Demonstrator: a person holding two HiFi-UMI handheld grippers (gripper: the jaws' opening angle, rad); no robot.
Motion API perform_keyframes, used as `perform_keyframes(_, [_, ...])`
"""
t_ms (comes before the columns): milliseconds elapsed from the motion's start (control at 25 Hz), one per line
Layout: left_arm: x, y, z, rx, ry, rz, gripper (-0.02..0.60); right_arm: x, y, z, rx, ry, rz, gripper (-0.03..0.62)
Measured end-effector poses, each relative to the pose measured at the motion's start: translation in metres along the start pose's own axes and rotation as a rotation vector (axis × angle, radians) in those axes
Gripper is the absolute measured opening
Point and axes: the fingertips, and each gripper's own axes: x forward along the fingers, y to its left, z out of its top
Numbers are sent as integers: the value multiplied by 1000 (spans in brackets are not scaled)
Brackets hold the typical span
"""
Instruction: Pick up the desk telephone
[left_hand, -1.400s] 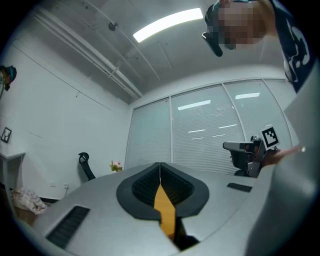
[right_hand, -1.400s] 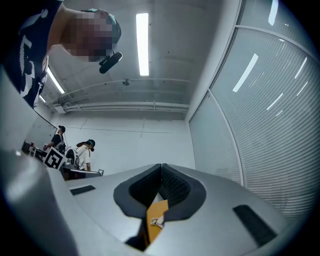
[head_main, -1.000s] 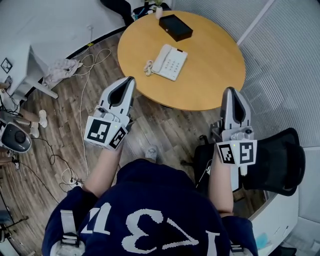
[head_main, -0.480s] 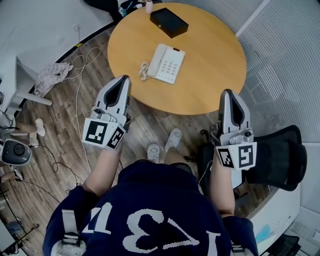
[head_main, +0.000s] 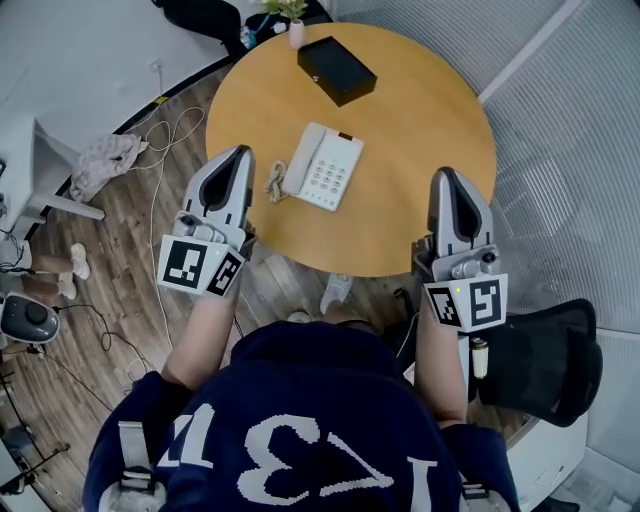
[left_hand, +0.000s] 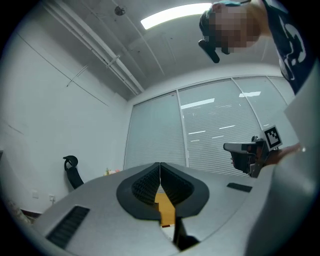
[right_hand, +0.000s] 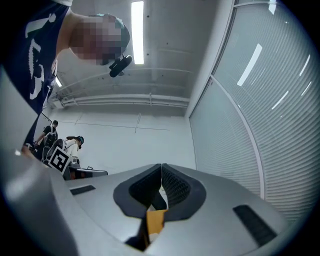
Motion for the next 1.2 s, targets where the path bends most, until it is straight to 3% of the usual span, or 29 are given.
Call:
perform_keyframes(400, [61, 8, -10, 3, -5, 81, 15, 57, -60, -12, 50, 10, 79, 26])
perform_keyframes(600, [81, 16, -31, -75, -39, 78, 16, 81, -77, -40, 94, 31, 90, 26])
perform_keyframes(840, [100, 32, -70, -72, 53, 72, 17, 95, -86, -78, 128, 91, 43, 28])
perform_keyframes(960, [106, 37, -100, -110, 128, 46, 17, 98, -85, -103, 176, 128, 9, 28])
perform_keyframes(1200, [115, 50, -180, -159, 299, -54, 17, 97, -63, -202, 175, 292, 45, 29])
